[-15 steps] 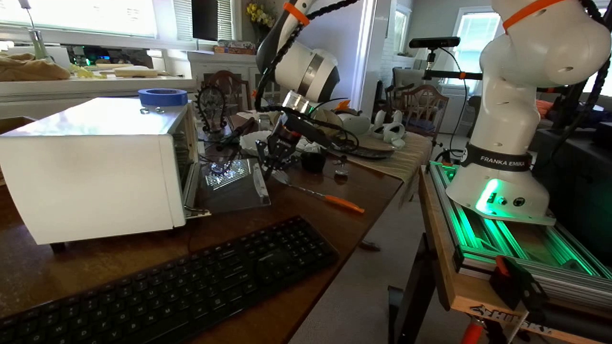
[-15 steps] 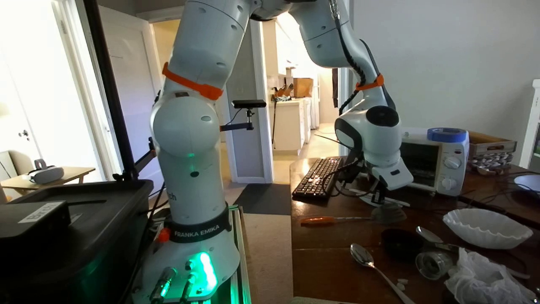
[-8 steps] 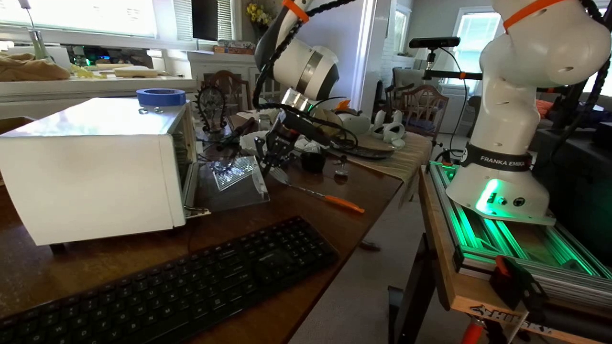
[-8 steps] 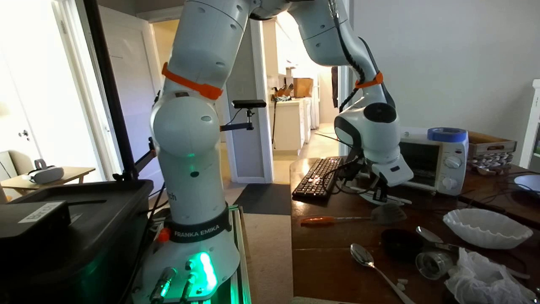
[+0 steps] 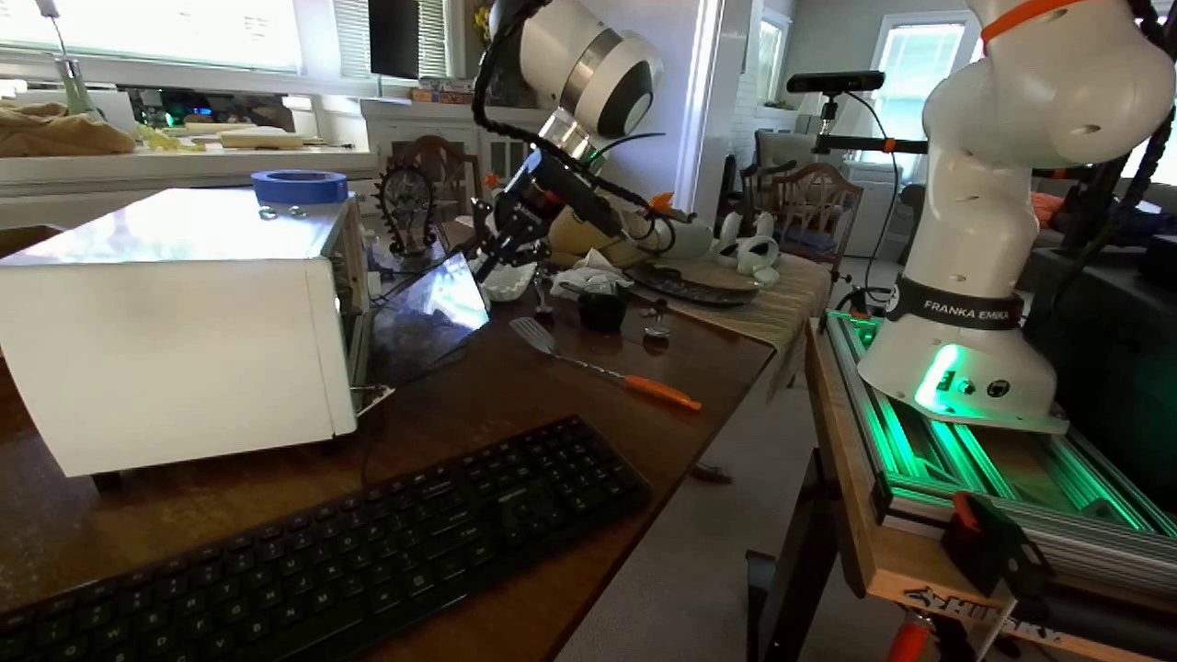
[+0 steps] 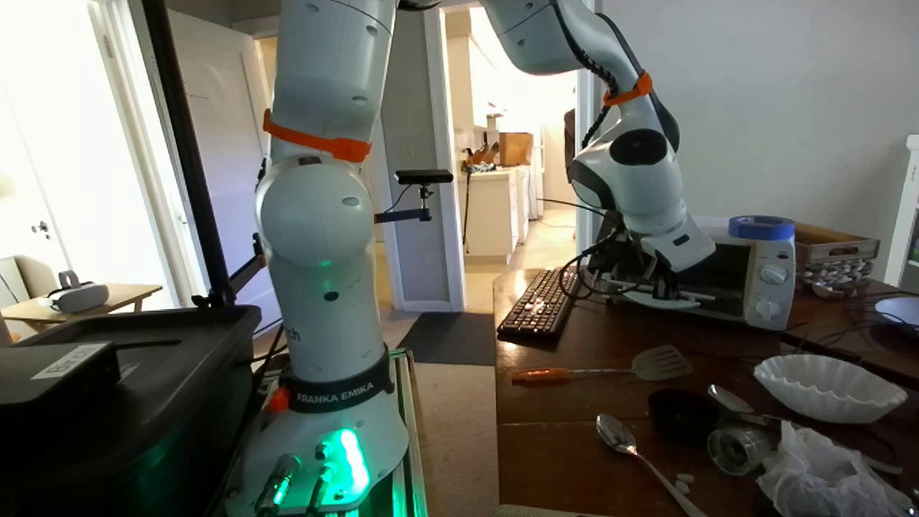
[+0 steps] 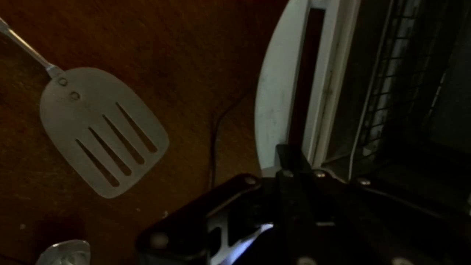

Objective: Close the oven door.

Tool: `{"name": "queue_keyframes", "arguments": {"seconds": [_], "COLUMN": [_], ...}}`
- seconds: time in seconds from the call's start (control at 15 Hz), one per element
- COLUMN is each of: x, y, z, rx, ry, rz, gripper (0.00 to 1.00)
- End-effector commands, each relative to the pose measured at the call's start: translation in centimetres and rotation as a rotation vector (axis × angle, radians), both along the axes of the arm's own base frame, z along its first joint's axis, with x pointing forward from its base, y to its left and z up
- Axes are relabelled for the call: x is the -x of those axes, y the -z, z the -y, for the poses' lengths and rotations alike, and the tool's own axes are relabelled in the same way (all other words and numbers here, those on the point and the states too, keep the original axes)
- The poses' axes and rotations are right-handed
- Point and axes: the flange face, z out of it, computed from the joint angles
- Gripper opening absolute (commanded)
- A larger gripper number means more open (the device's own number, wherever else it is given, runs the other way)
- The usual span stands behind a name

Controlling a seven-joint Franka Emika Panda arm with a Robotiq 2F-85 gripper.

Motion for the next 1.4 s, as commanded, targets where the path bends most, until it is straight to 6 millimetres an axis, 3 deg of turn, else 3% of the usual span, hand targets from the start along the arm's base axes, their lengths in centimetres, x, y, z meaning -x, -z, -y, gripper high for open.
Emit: {"name": "queue_keyframes", "arguments": {"seconds": [0.0,0.47,0.87,1.33], "x": [-0.2,-1.4,1.1,2.0], "y": [-2.4,-5.0,0.0,3.4], "z": [-0.6,-1.6,-1.5,2.4], "rx": [0.008,0.018,-0.003,0.022], "ry": [0.0,-0.048,-0.038,0.035], "rz": [0.061,0.145,-0.037,-0.119], "gripper": [0.0,0.0,0.0,0.0]}}
